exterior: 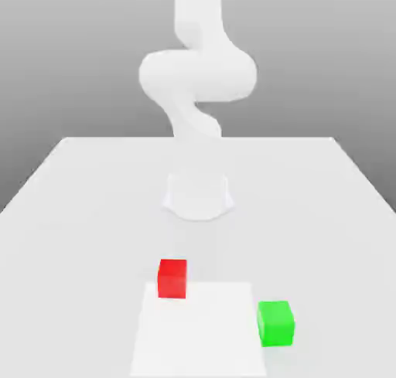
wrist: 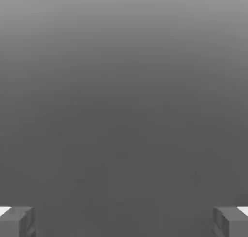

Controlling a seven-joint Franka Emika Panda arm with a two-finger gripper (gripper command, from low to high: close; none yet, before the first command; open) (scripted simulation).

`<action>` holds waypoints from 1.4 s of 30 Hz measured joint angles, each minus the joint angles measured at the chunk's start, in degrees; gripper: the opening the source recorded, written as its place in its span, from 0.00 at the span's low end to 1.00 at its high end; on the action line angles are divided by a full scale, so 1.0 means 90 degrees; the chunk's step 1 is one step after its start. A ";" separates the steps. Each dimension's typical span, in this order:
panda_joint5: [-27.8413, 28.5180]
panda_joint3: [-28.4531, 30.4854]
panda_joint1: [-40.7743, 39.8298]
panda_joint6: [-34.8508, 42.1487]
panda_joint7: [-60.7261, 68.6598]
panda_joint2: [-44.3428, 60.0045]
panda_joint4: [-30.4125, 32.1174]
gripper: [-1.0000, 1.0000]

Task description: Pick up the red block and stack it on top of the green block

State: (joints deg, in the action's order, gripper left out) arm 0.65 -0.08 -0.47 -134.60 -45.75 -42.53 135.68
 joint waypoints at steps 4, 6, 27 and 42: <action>0.0110 0.0023 -0.0110 -0.0603 0.0035 0.0718 0.0824 0.50; 0.0156 0.0059 -0.0159 -0.0899 0.0060 0.1071 0.1235 0.50; -0.0286 0.0126 -0.0683 -0.4663 0.0788 0.5697 0.3568 0.00; -0.0129 -0.0130 -0.0384 -0.2826 0.0402 0.4058 0.3377 0.00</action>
State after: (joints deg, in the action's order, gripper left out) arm -0.51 -1.25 -3.93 -160.03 -42.13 -6.01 166.07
